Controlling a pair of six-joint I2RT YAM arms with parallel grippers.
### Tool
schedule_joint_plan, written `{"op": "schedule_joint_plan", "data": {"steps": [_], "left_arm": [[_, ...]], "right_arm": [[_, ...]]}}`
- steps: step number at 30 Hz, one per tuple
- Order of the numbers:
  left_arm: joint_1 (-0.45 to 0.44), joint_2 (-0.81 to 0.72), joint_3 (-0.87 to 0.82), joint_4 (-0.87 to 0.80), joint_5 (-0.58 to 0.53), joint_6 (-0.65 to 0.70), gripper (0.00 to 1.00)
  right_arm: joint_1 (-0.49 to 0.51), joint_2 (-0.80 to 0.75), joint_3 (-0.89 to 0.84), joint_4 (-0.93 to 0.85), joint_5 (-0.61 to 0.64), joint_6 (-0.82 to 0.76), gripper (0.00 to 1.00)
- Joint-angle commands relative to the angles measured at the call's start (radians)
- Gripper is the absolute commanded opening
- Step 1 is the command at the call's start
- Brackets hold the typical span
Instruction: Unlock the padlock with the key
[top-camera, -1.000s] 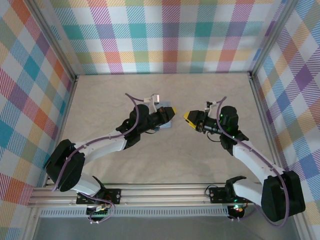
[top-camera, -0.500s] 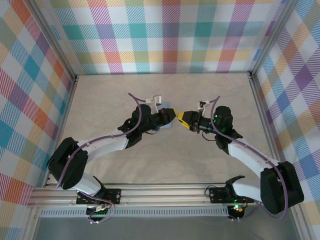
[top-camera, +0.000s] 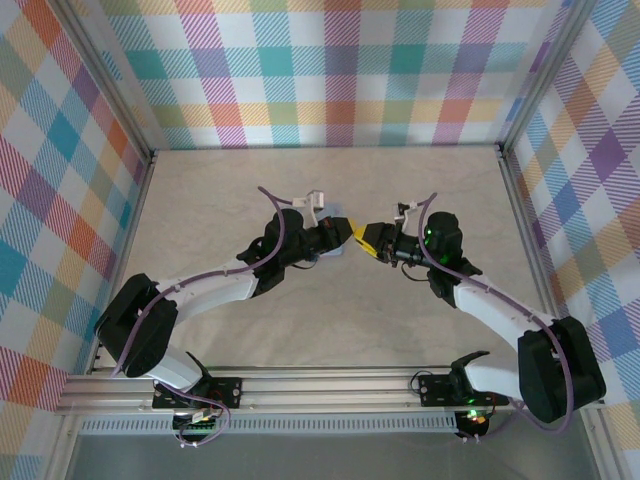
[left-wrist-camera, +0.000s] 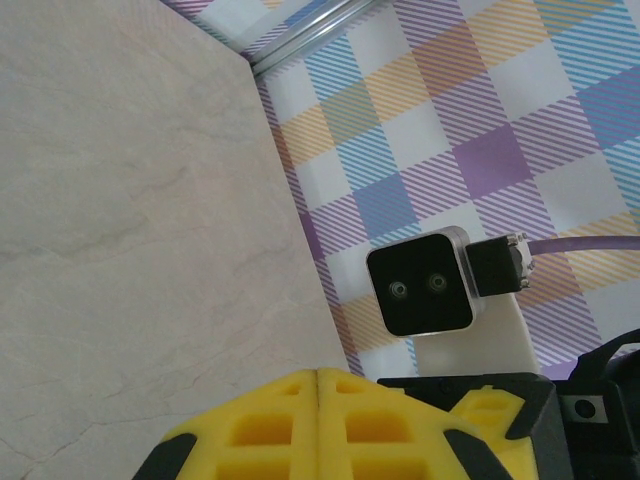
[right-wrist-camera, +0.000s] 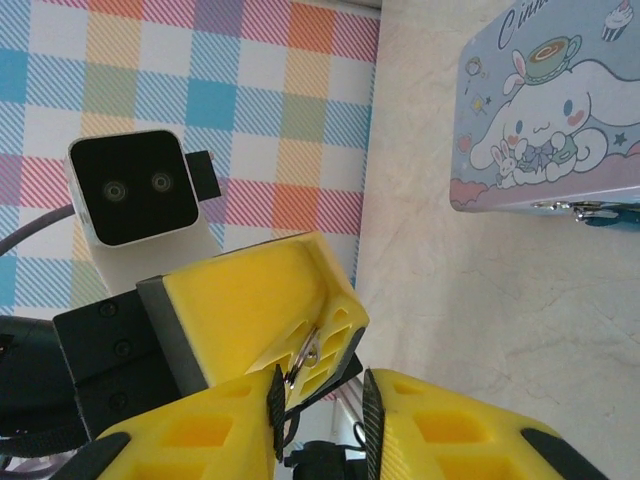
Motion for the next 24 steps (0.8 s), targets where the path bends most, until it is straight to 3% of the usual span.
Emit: {"op": "schedule_joint_plan", "data": {"steps": [1,16,24], "left_arm": [[-0.017,0.006,0.029,0.038,0.017,-0.005,0.0],[-0.026,0.018,0.035,0.046,0.021,-0.007,0.0],[-0.036,0.022,0.038,0.051,0.021,-0.009,0.0]], "right_arm": [[0.006,0.004,0.008,0.041,0.01,0.012,0.29],[0.013,0.031,0.015,0.072,0.011,0.032,0.26],[0.021,0.047,0.013,0.06,0.019,0.036,0.18]]}}
